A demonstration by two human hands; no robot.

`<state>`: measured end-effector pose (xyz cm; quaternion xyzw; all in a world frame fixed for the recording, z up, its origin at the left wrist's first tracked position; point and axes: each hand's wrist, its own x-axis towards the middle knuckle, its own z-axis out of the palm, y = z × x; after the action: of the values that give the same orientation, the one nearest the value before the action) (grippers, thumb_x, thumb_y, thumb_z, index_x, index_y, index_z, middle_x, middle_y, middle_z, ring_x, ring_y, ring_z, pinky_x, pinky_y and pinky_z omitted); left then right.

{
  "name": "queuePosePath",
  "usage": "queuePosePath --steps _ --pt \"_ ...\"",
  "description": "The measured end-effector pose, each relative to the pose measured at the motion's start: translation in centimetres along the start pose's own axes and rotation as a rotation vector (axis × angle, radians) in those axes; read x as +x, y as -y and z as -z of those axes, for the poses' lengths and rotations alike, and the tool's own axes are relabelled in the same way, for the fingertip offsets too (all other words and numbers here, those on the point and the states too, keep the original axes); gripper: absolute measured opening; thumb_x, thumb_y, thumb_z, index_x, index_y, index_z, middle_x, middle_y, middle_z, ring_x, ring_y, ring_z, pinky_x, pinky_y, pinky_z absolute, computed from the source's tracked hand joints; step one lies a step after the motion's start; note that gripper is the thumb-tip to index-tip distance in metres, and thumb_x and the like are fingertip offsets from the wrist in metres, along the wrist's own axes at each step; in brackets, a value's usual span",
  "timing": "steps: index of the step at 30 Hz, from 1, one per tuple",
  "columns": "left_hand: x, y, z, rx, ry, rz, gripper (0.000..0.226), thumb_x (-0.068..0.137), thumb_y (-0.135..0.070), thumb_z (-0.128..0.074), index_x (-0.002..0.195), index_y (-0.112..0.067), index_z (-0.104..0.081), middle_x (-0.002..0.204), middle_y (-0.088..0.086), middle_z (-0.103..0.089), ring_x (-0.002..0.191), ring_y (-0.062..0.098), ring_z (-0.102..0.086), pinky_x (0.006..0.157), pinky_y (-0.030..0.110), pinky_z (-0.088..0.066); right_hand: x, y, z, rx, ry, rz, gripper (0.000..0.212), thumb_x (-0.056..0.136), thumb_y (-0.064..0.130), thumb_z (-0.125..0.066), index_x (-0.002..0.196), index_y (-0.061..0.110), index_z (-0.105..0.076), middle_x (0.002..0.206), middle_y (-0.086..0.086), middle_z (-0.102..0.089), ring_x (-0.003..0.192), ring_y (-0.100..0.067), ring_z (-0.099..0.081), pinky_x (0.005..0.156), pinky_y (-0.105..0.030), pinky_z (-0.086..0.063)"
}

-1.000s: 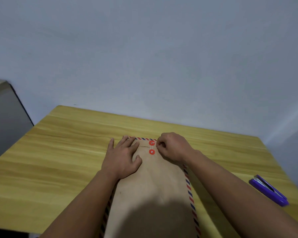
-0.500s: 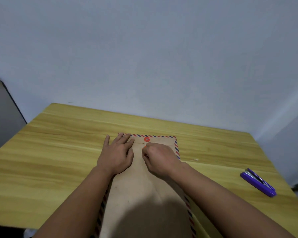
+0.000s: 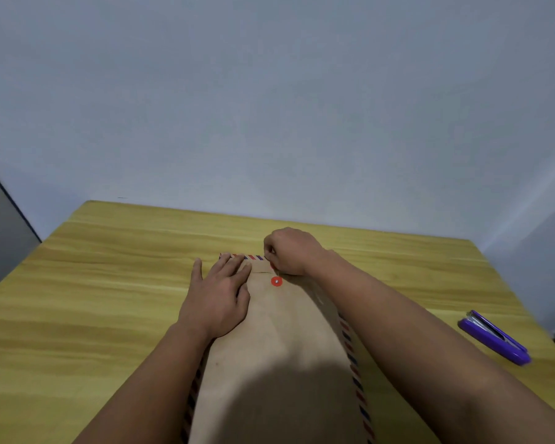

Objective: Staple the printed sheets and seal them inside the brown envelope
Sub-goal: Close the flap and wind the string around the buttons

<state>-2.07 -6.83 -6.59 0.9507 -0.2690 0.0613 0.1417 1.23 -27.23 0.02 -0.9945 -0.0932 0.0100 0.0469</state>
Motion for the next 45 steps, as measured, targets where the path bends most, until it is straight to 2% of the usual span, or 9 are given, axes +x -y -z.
queuePosePath --steps 4,7,16,19,25,32,38,43,45 --pt "0.0 0.1 -0.3 -0.009 -0.025 0.011 0.063 0.091 -0.041 -0.025 0.148 -0.027 -0.048 0.161 -0.008 -0.036 0.154 0.015 -0.021 0.121 0.064 -0.011 -2.9 -1.8 -1.1 0.087 -0.138 -0.074 0.014 0.097 0.021 -0.053 0.098 0.019 -0.067 0.101 0.000 -0.071 0.095 -0.027 -0.063 0.069 -0.036 -0.048" --pt "0.0 0.0 -0.2 -0.006 -0.019 0.018 0.065 0.090 -0.042 -0.023 0.148 -0.028 -0.049 0.162 -0.009 -0.036 0.154 0.015 -0.020 0.121 0.064 -0.010 -5.4 -2.3 -1.3 0.078 -0.183 -0.053 0.015 0.099 0.024 -0.052 0.100 0.018 -0.066 0.102 -0.001 -0.068 0.094 -0.029 -0.063 0.071 -0.038 -0.049" --pt "-0.1 -0.4 0.1 -0.024 -0.024 0.034 0.064 0.090 -0.041 -0.024 0.147 -0.029 -0.050 0.161 -0.008 -0.037 0.153 0.015 -0.023 0.121 0.063 -0.011 -10.1 -0.5 -2.3 -0.099 -0.206 0.124 0.021 0.100 0.024 -0.049 0.096 0.014 -0.067 0.095 -0.004 -0.063 0.076 -0.035 -0.065 0.060 -0.044 -0.053" --pt "-0.1 -0.3 0.0 -0.025 -0.020 0.036 0.065 0.090 -0.041 -0.023 0.147 -0.029 -0.050 0.161 -0.008 -0.037 0.153 0.015 -0.023 0.121 0.063 -0.011 -10.6 0.1 -2.4 -0.134 -0.202 0.141 0.020 0.100 0.022 -0.050 0.098 0.013 -0.067 0.095 -0.006 -0.063 0.073 -0.038 -0.064 0.057 -0.041 -0.045" --pt "-0.1 -0.2 0.0 -0.031 -0.025 0.038 0.066 0.090 -0.042 -0.022 0.148 -0.029 -0.049 0.161 -0.008 -0.036 0.153 0.015 -0.022 0.122 0.063 -0.009 -10.6 0.9 -2.3 -0.086 -0.204 0.123 0.022 0.100 0.022 -0.049 0.096 0.013 -0.068 0.092 -0.006 -0.064 0.077 -0.035 -0.064 0.062 -0.044 -0.052" --pt "-0.2 -0.2 0.0 -0.029 -0.018 0.035 0.068 0.089 -0.043 -0.019 0.149 -0.029 -0.047 0.163 -0.009 -0.034 0.154 0.014 -0.019 0.122 0.062 -0.008 -8.8 3.0 -2.9 -0.002 -0.193 0.132 0.020 0.105 0.024 -0.046 0.104 0.017 -0.064 0.104 -0.004 -0.066 0.088 -0.032 -0.063 0.066 -0.039 -0.040" --pt "-0.2 -0.4 0.4 -0.029 -0.002 0.022 0.062 0.092 -0.039 -0.025 0.150 -0.030 -0.043 0.163 -0.009 -0.032 0.155 0.014 -0.016 0.122 0.061 -0.007 -5.0 2.5 -1.2 -0.132 -0.152 0.218 0.017 0.104 0.019 -0.049 0.102 0.017 -0.065 0.101 -0.006 -0.062 0.082 -0.035 -0.063 0.061 -0.039 -0.034" --pt "-0.2 -0.4 0.3 -0.040 -0.043 0.019 0.058 0.091 -0.038 -0.031 0.145 -0.029 -0.052 0.159 -0.008 -0.040 0.153 0.016 -0.024 0.121 0.064 -0.013 -2.3 0.2 -0.3 -0.170 -0.124 0.304 0.010 0.099 0.019 -0.054 0.094 0.020 -0.063 0.093 0.000 -0.058 0.066 -0.027 -0.050 0.058 -0.036 -0.035" --pt "-0.2 -0.3 0.2 -0.037 -0.056 0.013 0.057 0.091 -0.038 -0.032 0.142 -0.029 -0.055 0.157 -0.007 -0.043 0.152 0.017 -0.028 0.119 0.065 -0.016 -1.7 -0.2 -0.6 -0.134 -0.137 0.290 0.016 0.101 0.022 -0.052 0.094 0.018 -0.066 0.093 0.000 -0.059 0.070 -0.029 -0.057 0.058 -0.036 -0.036"
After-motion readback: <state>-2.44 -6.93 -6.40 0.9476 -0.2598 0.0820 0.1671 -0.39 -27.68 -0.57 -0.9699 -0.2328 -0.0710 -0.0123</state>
